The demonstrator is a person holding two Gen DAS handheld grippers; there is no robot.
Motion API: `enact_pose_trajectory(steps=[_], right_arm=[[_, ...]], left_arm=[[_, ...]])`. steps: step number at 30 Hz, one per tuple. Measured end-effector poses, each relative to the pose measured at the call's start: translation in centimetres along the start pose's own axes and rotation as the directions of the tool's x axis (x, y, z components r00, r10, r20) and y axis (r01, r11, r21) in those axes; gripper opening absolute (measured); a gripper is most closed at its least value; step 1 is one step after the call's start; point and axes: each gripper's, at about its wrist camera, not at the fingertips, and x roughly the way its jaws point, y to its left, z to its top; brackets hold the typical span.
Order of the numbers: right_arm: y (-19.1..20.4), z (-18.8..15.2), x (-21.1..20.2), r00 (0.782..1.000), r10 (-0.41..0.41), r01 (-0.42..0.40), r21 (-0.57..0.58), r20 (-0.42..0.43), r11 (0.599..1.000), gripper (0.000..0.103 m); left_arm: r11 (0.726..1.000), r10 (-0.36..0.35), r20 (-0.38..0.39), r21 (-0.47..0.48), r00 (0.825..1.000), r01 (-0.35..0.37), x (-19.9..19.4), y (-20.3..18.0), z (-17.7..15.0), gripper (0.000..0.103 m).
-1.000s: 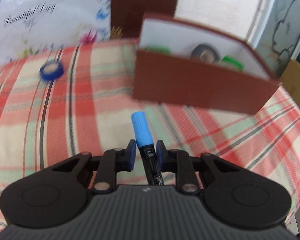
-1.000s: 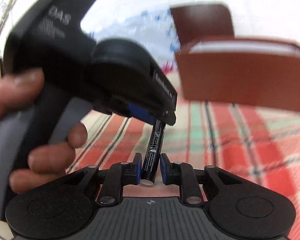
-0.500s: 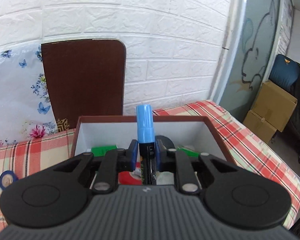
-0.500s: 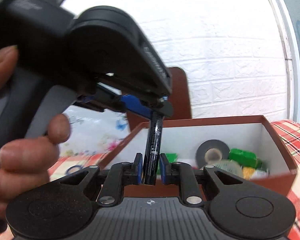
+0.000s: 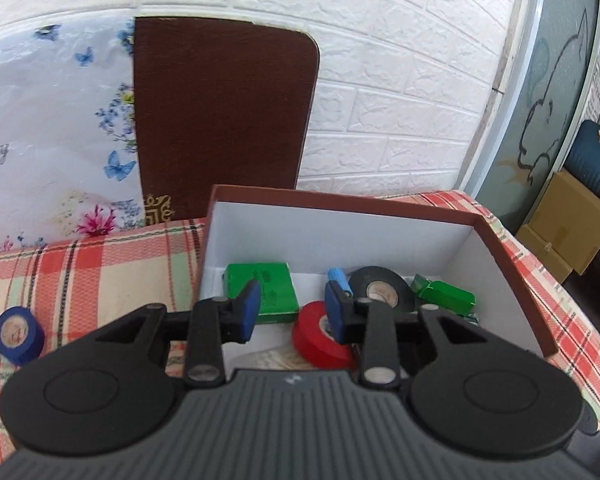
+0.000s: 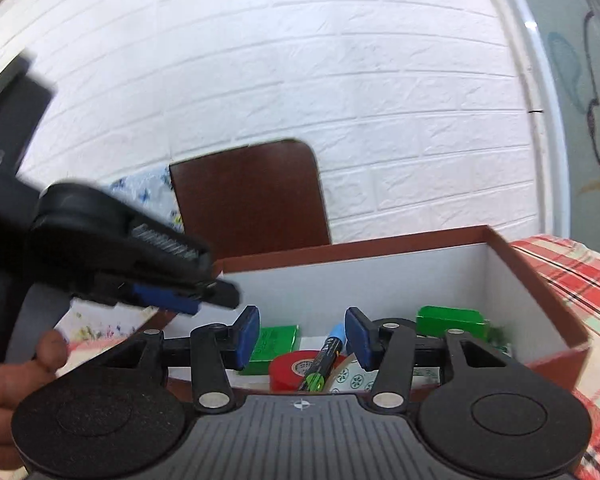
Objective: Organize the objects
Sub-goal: 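Lower the marker into the box and open the left gripper, then move the right gripper to the blue tape roll and grasp it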
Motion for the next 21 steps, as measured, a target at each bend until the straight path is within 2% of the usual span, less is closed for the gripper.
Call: enact_pose_trajectory(steps=[4,8,11,14,15,17,21], right_arm=[[0.8,-0.5,-0.3,0.999,-0.038,0.038,0.019,0.007,0.999,0.048],[2.3,-1.0,-2.0,1.0,-0.028,0.028,-0.053,-0.001,0.998,0.049],[4.2,-2.4,-2.5,0.995,0.022,-0.028,-0.07,-0.093,0.997,0.05],[7.2,-4.5,-2.0,0.972,0.1,-0.125,-0.105,-0.213,0.987,0.05],[8.5,-5.1,-1.8,0.96,0.13,-0.164,-0.12,-0.248,0.979,0.05],[10.9,-6.5,-1.2,0.934,0.176,-0.231,-0.15,-0.311,0.961,0.05],[15.8,-8.9,0.7,0.875,0.245,-0.346,-0.184,-0.418,0.92,0.05]], left_arm=[[1.0,0.0,0.028,-0.026,1.0,0.001,-2.4,1.3,-1.0,0.037],[0.997,0.029,0.042,-0.078,0.999,-0.026,-4.8,3.8,-2.5,0.038],[0.988,0.094,0.021,-0.123,0.995,-0.091,-6.1,7.1,-4.3,0.038],[0.966,0.176,-0.029,-0.189,0.984,-0.179,-7.0,11.7,-6.8,0.038],[0.956,0.208,-0.048,-0.202,0.977,-0.214,-7.3,13.3,-7.6,0.038],[0.93,0.293,-0.084,-0.205,0.952,-0.305,-7.7,16.7,-9.3,0.038],[0.855,0.445,-0.134,-0.231,0.885,-0.465,-8.3,23.8,-12.0,0.041]])
